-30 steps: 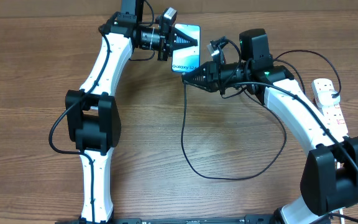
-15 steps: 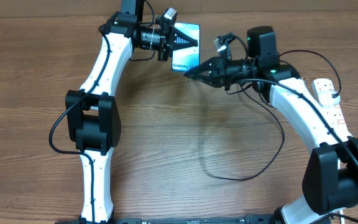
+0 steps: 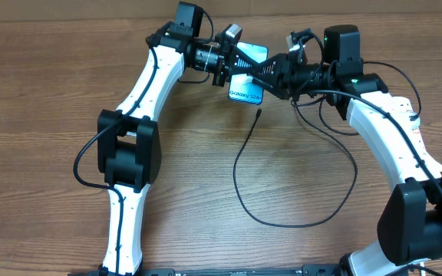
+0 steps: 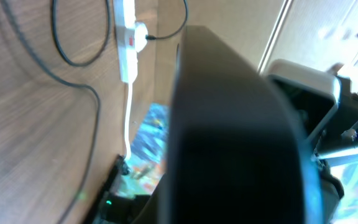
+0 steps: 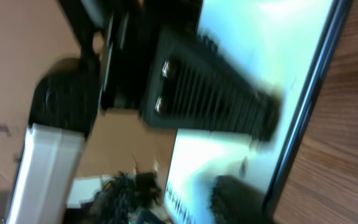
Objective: Plug charger to phone and switch on socket
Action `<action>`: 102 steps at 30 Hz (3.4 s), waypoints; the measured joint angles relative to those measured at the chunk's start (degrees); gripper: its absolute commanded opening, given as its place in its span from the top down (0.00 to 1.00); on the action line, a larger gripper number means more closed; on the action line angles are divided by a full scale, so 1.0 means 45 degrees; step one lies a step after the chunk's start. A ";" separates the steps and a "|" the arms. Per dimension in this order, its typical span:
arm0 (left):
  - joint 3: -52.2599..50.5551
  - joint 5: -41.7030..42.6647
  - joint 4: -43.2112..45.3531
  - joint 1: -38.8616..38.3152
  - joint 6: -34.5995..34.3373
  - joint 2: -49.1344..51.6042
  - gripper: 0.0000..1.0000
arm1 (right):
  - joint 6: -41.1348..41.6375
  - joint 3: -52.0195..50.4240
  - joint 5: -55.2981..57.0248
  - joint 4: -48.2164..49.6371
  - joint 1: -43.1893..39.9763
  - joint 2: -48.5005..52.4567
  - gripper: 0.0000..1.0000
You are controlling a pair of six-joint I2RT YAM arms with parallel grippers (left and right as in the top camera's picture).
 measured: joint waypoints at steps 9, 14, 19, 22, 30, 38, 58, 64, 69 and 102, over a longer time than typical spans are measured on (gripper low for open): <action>0.0010 -0.0379 0.0087 0.0860 0.0597 0.0005 0.96 | -0.1715 -0.0214 0.3050 -0.3094 0.0078 0.0063 0.51; 0.0049 -0.0733 -0.0627 0.1282 0.0865 -0.0015 0.96 | -0.1938 -0.0296 0.6154 -0.3536 0.0248 0.0262 0.55; 0.0053 -0.1987 -0.2380 0.1608 0.1603 -0.0015 0.96 | -0.1715 -0.0296 0.8257 -0.3235 0.1020 0.0617 0.53; 0.0053 -0.2817 -0.3531 0.1739 0.2336 -0.0015 0.96 | -0.1355 -0.0301 0.9573 -0.2841 0.1661 0.1049 0.54; 0.0053 -0.4080 -0.5192 0.1768 0.3973 -0.0015 0.96 | -0.0631 -0.0306 1.1225 -0.1695 0.2278 0.2288 0.65; 0.0053 -0.4371 -0.5445 0.1763 0.4906 -0.0015 0.96 | -0.0155 -0.0316 1.1526 -0.1457 0.2414 0.3628 0.66; 0.0053 -0.4420 -0.5464 0.1763 0.5217 -0.0015 0.96 | 0.0214 -0.0340 1.1560 -0.1248 0.2958 0.3764 0.71; 0.0053 -0.4420 -0.5479 0.1763 0.5251 -0.0015 0.96 | 0.0238 -0.0340 1.1798 -0.1258 0.3075 0.3764 0.71; 0.0053 -0.4420 -0.5479 0.1763 0.5255 -0.0015 0.96 | 0.0248 -0.0340 1.2240 -0.1224 0.3075 0.3764 0.70; 0.0053 -0.4401 -0.5425 0.1778 0.5285 -0.0015 0.96 | 0.0194 -0.0287 1.2002 -0.1020 0.2939 0.4036 0.97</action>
